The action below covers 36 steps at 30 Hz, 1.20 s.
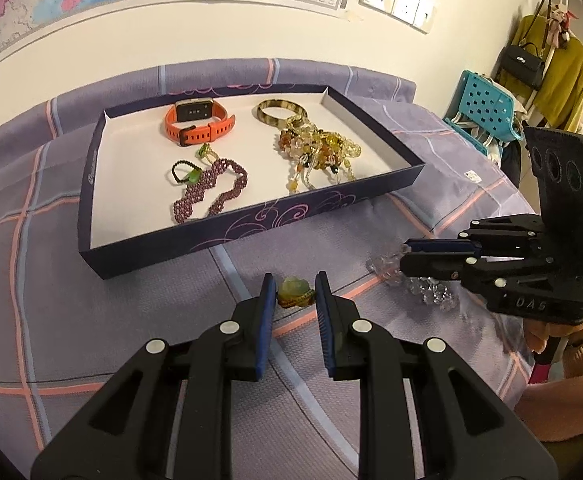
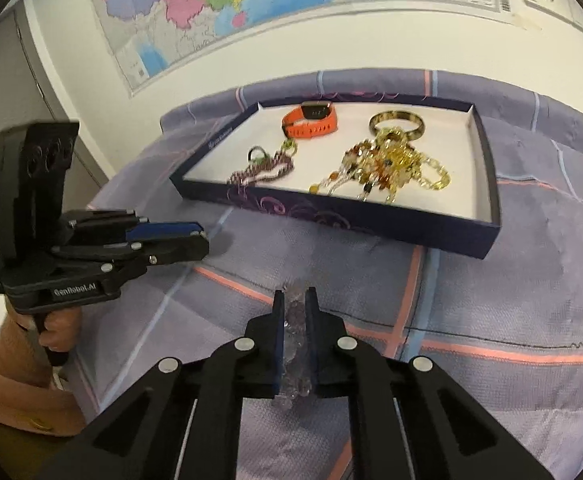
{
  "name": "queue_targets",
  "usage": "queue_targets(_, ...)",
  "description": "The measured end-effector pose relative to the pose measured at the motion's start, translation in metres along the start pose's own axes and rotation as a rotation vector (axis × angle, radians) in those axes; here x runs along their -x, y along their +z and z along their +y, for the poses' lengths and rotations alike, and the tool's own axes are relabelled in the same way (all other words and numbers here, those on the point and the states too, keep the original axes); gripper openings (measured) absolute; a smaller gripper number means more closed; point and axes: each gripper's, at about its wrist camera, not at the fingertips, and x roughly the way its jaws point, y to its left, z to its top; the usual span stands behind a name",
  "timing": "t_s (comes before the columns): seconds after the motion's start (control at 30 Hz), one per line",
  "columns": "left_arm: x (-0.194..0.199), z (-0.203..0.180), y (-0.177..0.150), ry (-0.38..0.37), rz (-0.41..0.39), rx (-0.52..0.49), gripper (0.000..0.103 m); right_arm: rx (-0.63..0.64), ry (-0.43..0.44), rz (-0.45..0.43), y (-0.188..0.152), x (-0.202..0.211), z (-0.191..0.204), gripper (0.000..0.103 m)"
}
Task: Organize jewelry
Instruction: 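Grasp the amber-green pendant with the left tool while the right tool lifts the bracelet, then carry the pendant and crystal bracelet into the box lid with both tools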
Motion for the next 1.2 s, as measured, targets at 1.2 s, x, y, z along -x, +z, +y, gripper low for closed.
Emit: queue_targets(1.2, 0.040, 0.005, 0.030, 0.025, -0.128, -0.010, 0.021, 0.018, 0.039, -0.174, 0.048, 0.060, -0.004, 0.008)
